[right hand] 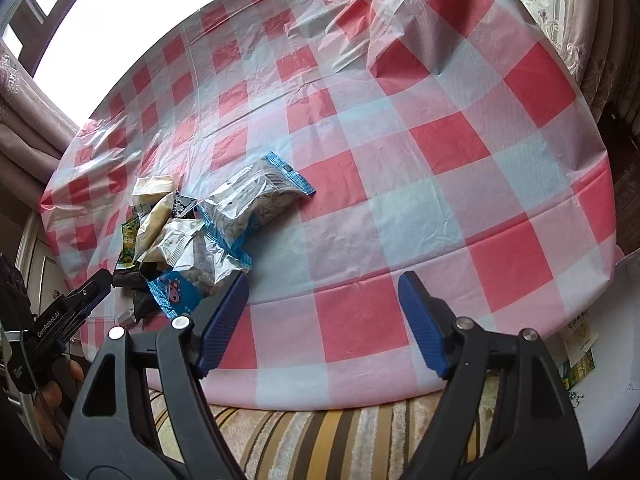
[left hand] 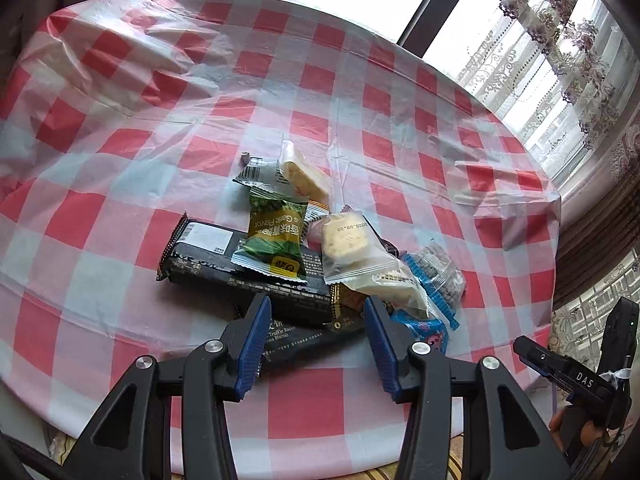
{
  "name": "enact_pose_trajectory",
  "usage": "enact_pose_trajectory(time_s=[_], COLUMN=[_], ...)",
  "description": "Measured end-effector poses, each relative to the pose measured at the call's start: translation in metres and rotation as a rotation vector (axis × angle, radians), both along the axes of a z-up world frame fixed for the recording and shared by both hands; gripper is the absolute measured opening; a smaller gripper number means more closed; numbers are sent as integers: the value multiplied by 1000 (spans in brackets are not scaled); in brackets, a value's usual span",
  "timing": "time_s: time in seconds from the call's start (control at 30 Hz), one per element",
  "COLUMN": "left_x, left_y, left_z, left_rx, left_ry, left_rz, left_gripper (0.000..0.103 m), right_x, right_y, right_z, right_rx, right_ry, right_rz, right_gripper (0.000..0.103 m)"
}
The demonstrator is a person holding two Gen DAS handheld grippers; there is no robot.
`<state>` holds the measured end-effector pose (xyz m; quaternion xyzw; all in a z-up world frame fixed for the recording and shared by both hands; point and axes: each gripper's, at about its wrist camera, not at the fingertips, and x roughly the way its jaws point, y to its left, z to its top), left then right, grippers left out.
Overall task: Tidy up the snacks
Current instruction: 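Move both open tools back over the snack pile, then grasp the green garlic snack bag with the left tool while the right tool grasps the clear seed bag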
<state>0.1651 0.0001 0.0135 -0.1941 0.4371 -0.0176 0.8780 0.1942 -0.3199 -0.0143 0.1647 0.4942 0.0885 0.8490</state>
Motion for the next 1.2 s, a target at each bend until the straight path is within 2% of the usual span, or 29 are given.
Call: enact_pose_trajectory(time_s=[0.27, 0.43, 0.6, 0.87, 1.03, 1.2], left_x=[23, 40, 49, 57, 60, 62], left_y=[24, 26, 27, 29, 33, 30], left_z=[-6, -12, -16, -20, -27, -29], left_rx=[16, 19, 22, 58, 40, 59], left_ry=[3, 19, 12, -1, 10, -3], left_rz=[21, 8, 3, -3, -12, -27], left_gripper=[50, 50, 57, 57, 58, 58], right_x=[35, 56, 77, 109, 124, 132], right_y=[35, 57, 71, 95, 111, 128], right_z=[-11, -20, -25, -30, -32, -36], right_rx=[64, 50, 27, -57, -156, -287], right_ry=[68, 127, 186, 248, 233, 194], right_rz=[-23, -55, -128, -233, -227, -171], right_gripper=[81, 84, 88, 89, 89, 89])
